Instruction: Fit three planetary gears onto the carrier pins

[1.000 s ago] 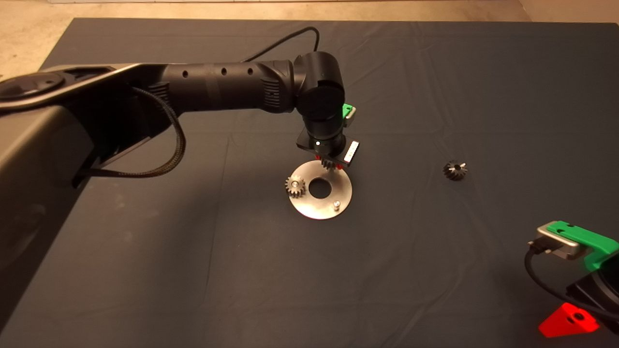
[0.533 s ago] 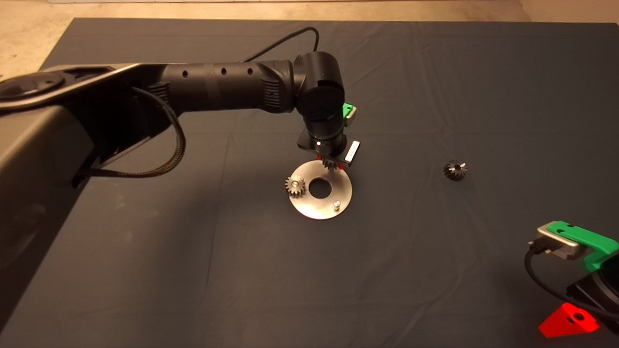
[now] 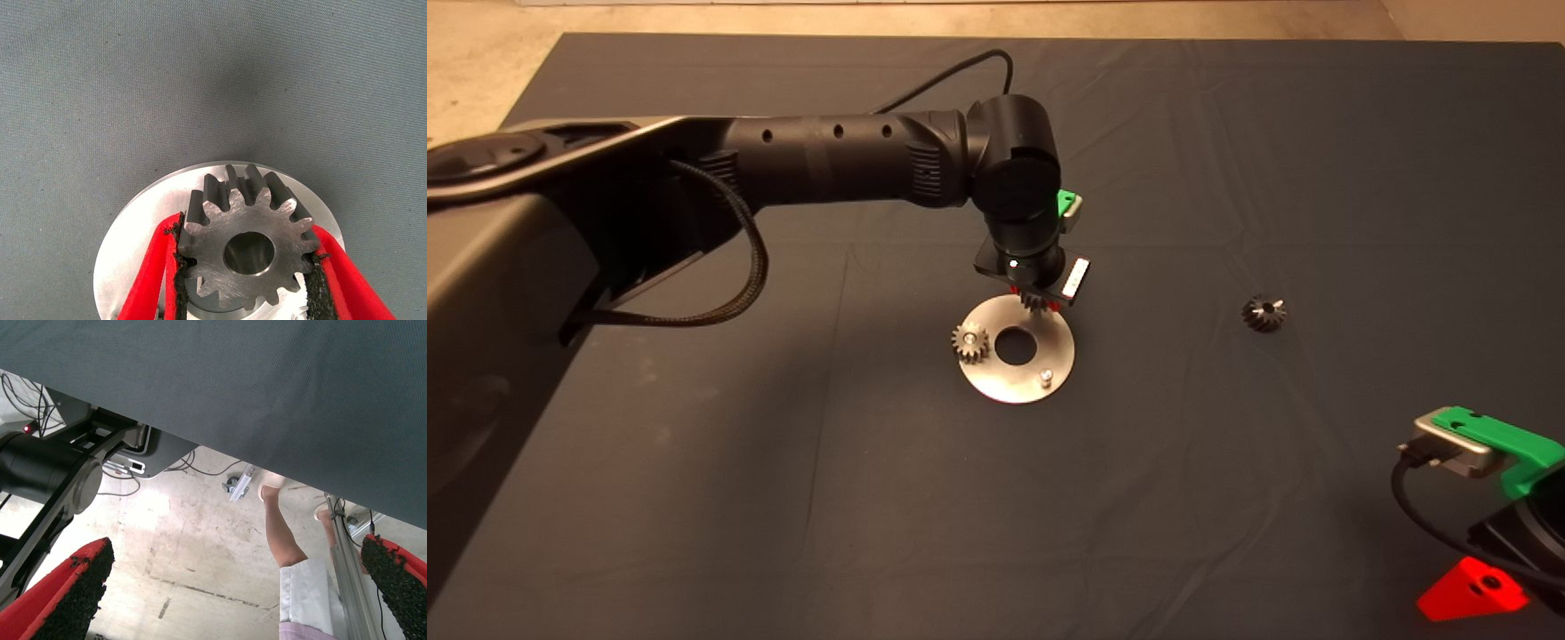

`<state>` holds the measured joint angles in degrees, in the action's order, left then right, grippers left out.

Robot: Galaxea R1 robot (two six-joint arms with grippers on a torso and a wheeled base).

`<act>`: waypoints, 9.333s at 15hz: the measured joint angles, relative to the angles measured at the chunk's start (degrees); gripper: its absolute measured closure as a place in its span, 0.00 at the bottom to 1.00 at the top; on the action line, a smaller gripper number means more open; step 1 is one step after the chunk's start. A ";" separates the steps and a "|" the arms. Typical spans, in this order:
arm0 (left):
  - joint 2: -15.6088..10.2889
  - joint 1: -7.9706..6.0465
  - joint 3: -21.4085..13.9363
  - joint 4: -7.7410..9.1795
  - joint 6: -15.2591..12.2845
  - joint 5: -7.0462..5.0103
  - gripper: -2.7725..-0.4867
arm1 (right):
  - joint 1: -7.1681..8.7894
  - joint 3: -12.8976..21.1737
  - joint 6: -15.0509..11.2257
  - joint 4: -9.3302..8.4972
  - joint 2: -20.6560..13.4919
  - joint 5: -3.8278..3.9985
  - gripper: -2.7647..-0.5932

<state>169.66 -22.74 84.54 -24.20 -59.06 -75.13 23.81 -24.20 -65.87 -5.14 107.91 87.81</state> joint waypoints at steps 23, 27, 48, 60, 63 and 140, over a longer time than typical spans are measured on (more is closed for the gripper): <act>0.00 -0.44 0.11 -0.18 0.46 0.49 0.84 | 0.00 0.00 0.00 0.01 -0.33 0.00 0.01; 0.00 -0.28 0.13 -0.16 0.46 0.61 0.84 | 0.00 0.00 0.00 0.00 -0.34 0.00 0.01; 0.02 -0.09 0.96 -0.30 2.93 -0.42 0.84 | 0.02 0.00 0.00 0.00 -0.46 0.00 0.01; 0.07 -0.11 0.96 -0.30 4.05 -1.49 0.84 | 0.00 0.00 0.00 0.00 -0.46 0.00 0.01; 0.07 -0.11 0.96 -0.30 4.07 -1.55 0.84 | 0.02 0.00 0.00 0.00 -0.46 0.00 0.01; 0.20 0.37 -1.80 -4.79 0.23 -5.40 0.84 | 0.02 0.00 0.27 0.00 -0.46 -0.02 0.01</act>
<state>169.85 -22.37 82.75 -28.99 -58.83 -80.53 23.83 -24.20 -65.60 -5.14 107.45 87.79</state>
